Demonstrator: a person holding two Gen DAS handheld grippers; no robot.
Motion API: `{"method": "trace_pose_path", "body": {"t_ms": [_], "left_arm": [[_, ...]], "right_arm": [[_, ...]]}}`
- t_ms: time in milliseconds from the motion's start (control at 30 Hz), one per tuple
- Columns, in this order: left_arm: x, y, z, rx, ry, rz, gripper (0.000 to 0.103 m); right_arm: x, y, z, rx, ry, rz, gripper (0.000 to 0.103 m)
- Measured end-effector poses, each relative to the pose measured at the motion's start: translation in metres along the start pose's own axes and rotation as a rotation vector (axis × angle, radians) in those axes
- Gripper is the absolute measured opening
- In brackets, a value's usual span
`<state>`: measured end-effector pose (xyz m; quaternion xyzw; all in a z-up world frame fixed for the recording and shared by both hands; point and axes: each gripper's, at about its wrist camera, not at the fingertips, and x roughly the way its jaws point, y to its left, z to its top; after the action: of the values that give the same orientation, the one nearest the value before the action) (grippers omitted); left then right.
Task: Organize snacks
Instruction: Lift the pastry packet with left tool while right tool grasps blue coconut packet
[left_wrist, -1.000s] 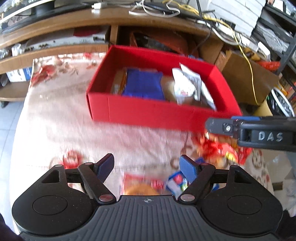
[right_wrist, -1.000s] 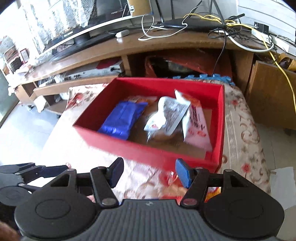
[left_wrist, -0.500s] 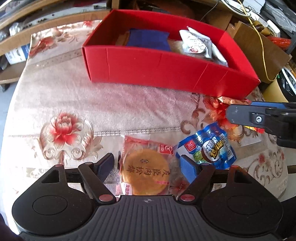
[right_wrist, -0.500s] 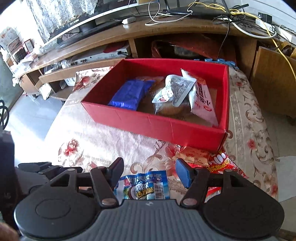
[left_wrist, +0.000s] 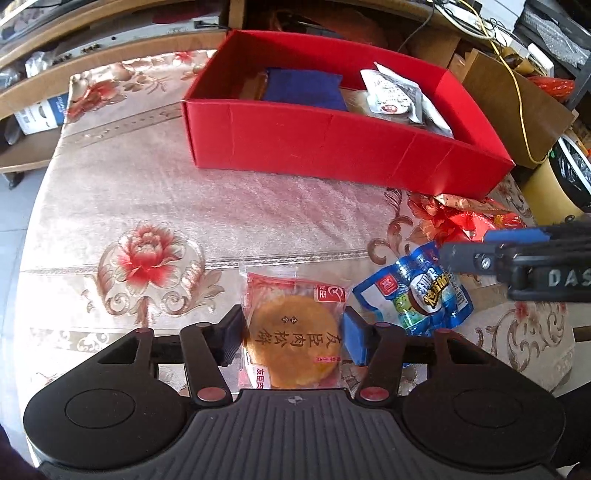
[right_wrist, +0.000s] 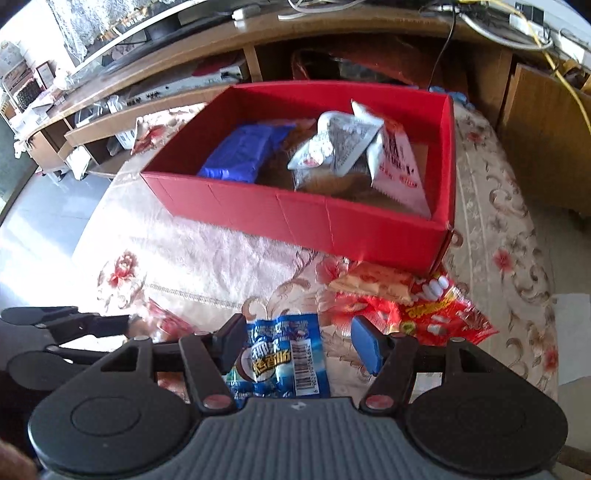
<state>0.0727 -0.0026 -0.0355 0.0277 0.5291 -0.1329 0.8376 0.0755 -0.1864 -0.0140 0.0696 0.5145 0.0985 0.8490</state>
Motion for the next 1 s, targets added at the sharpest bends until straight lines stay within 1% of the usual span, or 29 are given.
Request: {"method": "trace_pose_path", "body": {"t_ms": [267,333,400,467,500,567,600,633,667,767,800,900,1000], "left_arm": [[-0.003,0.012,0.001,-0.035,-0.011,-0.008,0.062],[-0.005,0.014,0.002,-0.044,-0.017,-0.011,0.062],[-0.007,0.016,0.002,-0.05,-0.024,-0.016,0.062],[-0.009,0.019,0.002,-0.057,-0.032,-0.02,0.062],[-0.009,0.02,0.002,-0.061,-0.034,-0.021,0.062],[-0.01,0.024,0.002,-0.071,-0.036,-0.024,0.062],[-0.011,0.026,0.002,-0.074,-0.037,-0.026,0.062],[-0.011,0.028,0.002,-0.078,-0.038,-0.028,0.062],[-0.011,0.029,0.002,-0.081,-0.038,-0.029,0.062],[-0.011,0.032,0.001,-0.086,-0.036,-0.031,0.063],[-0.011,0.031,0.001,-0.086,-0.033,-0.032,0.062],[-0.01,0.029,0.002,-0.072,-0.03,-0.033,0.062],[-0.008,0.028,0.001,-0.058,-0.022,-0.036,0.063]], "right_arm": [[0.019,0.004,-0.013,0.045,0.081,0.047,0.068],[0.024,0.006,-0.019,0.051,0.107,0.061,0.069],[0.026,0.011,-0.025,0.036,0.113,0.054,0.074],[0.025,0.015,-0.028,0.033,0.114,0.068,0.075],[0.024,0.017,-0.03,0.034,0.125,0.091,0.075],[0.021,0.022,-0.036,0.04,0.156,0.172,0.075],[0.017,0.026,-0.038,0.023,0.161,0.194,0.075],[0.013,0.03,-0.04,-0.002,0.154,0.199,0.075],[0.007,0.033,-0.041,-0.029,0.136,0.188,0.075],[-0.006,0.044,-0.038,-0.171,0.049,0.07,0.075],[-0.005,0.047,-0.035,-0.203,0.036,0.039,0.075],[0.014,0.047,-0.021,-0.227,0.063,0.023,0.075],[0.033,0.054,-0.012,-0.303,0.079,-0.017,0.075]]}}
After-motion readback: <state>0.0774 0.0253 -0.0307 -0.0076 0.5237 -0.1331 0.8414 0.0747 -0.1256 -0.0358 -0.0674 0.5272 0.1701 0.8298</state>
